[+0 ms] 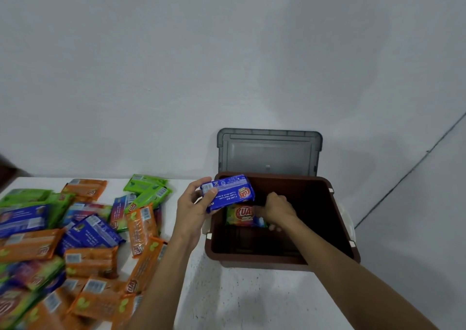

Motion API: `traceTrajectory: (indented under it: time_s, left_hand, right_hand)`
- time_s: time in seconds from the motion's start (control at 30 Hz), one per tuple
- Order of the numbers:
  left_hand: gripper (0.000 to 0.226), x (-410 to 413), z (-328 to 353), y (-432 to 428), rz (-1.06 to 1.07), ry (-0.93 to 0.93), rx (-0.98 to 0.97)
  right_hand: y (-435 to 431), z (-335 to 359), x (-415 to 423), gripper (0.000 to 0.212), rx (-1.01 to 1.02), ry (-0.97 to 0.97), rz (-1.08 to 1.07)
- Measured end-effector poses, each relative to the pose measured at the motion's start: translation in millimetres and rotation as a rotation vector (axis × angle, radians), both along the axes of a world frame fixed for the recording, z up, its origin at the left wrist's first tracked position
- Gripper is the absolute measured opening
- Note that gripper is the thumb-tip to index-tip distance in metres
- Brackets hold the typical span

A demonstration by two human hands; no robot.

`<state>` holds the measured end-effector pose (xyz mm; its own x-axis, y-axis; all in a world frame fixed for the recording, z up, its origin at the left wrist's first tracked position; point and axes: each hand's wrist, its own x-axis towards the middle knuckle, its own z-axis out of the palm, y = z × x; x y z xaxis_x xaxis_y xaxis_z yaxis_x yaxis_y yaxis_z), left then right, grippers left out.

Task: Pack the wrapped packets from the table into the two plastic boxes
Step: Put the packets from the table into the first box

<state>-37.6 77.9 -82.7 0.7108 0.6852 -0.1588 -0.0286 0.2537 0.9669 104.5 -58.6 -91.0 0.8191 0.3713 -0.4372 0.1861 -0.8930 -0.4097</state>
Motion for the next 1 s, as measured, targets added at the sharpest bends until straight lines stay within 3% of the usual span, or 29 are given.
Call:
traceTrajectory:
  time_s: [0.07, 0.23, 0.4, 0.53, 0.67, 0.83, 0.9, 1.0]
  left_hand:
    - [0.045, -1, 3, 0, -0.005, 0.005, 0.016]
    - [0.047, 2, 8, -3, 0.022, 0.016, 0.077]
    - [0.041, 2, 18, -8, -0.057, 0.074, 0.212]
    - [0.041, 3, 29, -19, -0.084, 0.05, 0.252]
    - [0.029, 6, 39, -33, -0.109, 0.025, 0.244]
    - [0.031, 6, 45, -39, -0.286, -0.035, 0.148]
    - [0.037, 5, 41, -32, -0.247, -0.006, 0.241]
    - [0.035, 2, 25, -20, -0.074, 0.107, 0.587]
  right_hand:
    - [-5, 11, 3, 0.031, 0.044, -0.136, 0.011]
    - [-14, 28, -6, 0.022, 0.632, -0.169, -0.07]
    - [-11, 37, -29, 0.042, 0.727, 0.082, 0.051]
    - [-10, 37, -39, 0.057, 0.828, 0.28, -0.057]
    - [-13, 50, -44, 0.055, 0.899, 0.557, -0.136]
    - [-25, 45, -36, 0.074, 1.089, 0.925, -0.331]
    - [-30, 41, -36, 0.071, 1.119, 0.927, -0.425]
    - [-38, 36, -35, 0.06, 1.101, 0.745, -0.49]
